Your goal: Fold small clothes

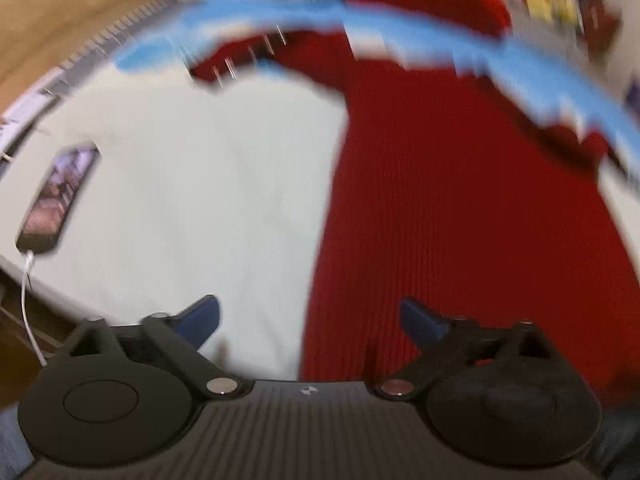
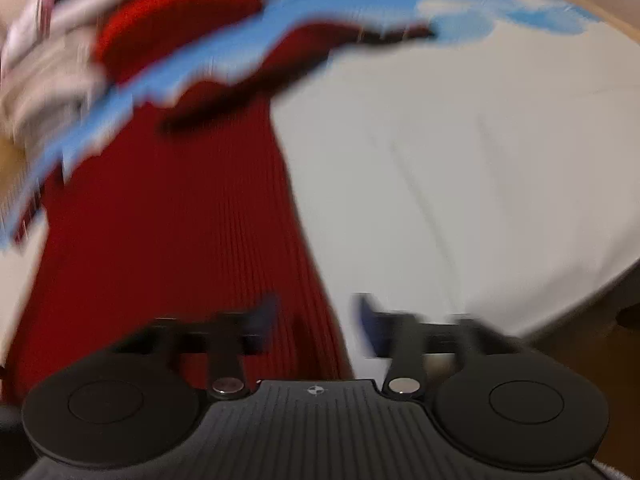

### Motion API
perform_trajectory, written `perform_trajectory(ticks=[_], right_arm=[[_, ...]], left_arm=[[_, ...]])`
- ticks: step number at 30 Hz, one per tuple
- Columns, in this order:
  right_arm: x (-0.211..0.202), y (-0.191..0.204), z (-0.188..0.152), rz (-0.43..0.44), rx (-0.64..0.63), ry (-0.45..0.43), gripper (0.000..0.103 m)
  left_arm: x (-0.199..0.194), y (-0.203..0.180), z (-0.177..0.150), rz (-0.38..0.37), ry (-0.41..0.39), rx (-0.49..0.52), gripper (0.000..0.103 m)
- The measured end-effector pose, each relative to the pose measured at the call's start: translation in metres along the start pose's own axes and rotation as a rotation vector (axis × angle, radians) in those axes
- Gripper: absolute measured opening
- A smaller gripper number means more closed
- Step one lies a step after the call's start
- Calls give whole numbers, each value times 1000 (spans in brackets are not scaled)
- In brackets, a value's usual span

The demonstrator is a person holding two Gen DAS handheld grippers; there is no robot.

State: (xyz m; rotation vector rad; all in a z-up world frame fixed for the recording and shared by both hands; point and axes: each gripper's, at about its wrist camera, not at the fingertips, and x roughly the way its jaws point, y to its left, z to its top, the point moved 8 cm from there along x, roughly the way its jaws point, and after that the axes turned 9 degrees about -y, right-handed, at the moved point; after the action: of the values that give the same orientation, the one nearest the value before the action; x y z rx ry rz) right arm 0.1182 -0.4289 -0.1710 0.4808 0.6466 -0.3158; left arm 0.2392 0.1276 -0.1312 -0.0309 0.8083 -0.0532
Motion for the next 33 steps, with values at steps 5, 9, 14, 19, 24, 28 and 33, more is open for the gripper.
perform_trajectory(ticks=[5,9,14,19,24,28,33], right_arm=[[44,15,6,-33,-45,89,69],[57,31,-27,-51,-257,208,12],[28,-3,-15,-91,-159,129,10],[33,-7,-18,-153,-193,172,17],[20,7,5,-113,-182,15,73],[49,11,0,-134,-205,102,73],[59,21,-15,-86,-260,157,11]], left_arm=[[51,2,30,80,66,-9,81],[84,-1,-2,96,189,73,72],[63,3,-16,112,150,139,80],[51,19,-25,142,130,186,92],[44,-2,5,74,19,163,90],[85,-15,33,46,58,81,88],[118,-37,36,-50,155,-7,13]])
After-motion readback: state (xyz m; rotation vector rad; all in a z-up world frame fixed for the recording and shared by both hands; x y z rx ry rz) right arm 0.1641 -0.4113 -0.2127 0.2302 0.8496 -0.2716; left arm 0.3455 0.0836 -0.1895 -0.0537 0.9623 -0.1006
